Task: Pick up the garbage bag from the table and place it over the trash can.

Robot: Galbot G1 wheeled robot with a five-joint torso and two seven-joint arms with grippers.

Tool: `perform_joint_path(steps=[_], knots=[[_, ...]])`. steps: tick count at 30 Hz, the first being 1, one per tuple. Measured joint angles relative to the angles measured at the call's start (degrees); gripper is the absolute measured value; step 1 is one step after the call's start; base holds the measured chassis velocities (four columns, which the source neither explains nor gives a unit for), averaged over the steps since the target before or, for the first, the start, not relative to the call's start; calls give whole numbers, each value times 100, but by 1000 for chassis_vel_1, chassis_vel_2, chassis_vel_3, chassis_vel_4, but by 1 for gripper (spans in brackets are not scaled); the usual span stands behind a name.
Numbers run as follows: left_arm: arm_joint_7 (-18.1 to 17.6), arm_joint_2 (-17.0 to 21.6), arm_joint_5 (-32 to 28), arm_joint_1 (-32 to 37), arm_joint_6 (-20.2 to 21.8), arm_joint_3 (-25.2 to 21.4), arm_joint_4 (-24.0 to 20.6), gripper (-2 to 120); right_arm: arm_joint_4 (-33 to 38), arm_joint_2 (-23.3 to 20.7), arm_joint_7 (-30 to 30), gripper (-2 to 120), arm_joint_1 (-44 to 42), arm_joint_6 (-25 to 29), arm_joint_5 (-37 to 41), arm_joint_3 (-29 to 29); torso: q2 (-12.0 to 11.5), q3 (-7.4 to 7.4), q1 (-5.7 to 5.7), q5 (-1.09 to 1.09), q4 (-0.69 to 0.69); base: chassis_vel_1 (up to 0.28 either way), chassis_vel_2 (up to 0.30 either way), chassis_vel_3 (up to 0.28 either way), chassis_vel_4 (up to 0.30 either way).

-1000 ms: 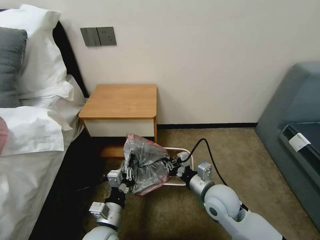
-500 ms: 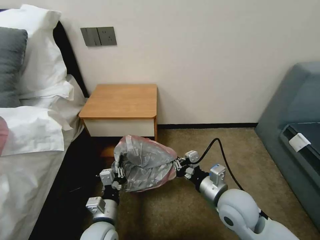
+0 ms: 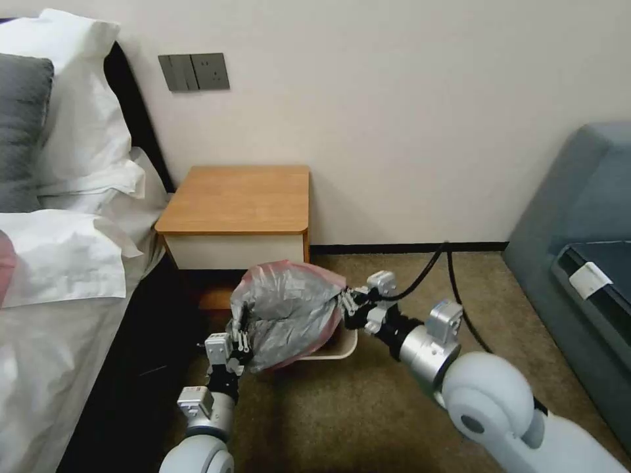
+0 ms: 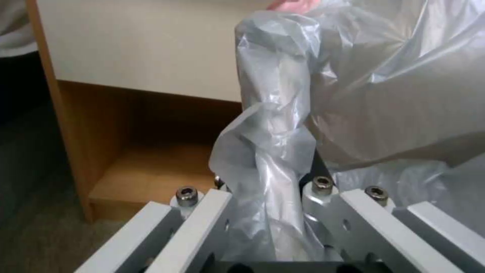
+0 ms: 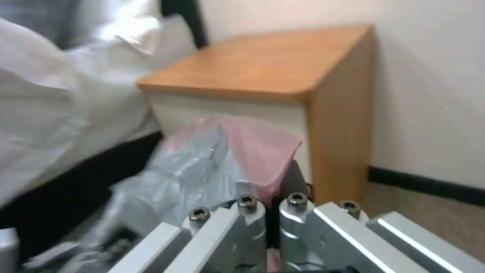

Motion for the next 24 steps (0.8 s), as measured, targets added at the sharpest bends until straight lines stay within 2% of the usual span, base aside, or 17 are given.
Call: perform_joint_path(steps=[3,9,12,15,16,19,22,24], knots=[[167,-13,-34,39,-147,2,-27,8,-354,-55,352,0,478,-392,594,-132,0,0,0,-1,0,0,0,0,0],[326,-25,-187,80,-265,23,-76,8,-771,-81,686,0,915,-844,1222,-200,0,0,0,-1,0,0,0,0,0],[364,-43,-332,93,-287,18,-110,8,-899,-122,844,0,1022,-1057,1453,-142,0,0,0,0,0,0,0,0,0],[406,-64,-586,79,-292,-36,-134,8,-863,-251,1210,0,1028,-1389,2148,83,0,0,0,0,-1,0,0,0,0],[437,-73,-672,66,-292,-61,-134,8,-832,-314,1343,0,1005,-1425,2455,147,0,0,0,0,-1,0,0,0,0],[467,-84,-776,45,-284,-88,-134,8,-810,-388,1434,0,967,-1445,2748,209,0,0,0,-1,-1,0,0,0,0],[680,-106,-1228,2,-168,-194,-208,8,-815,-505,1493,0,791,-1462,3457,388,0,0,0,-1,-2,0,0,0,0],[732,-106,-1340,-3,-135,-227,-225,8,-815,-505,1494,0,738,-1471,3637,447,0,0,0,0,-1,0,0,0,0]])
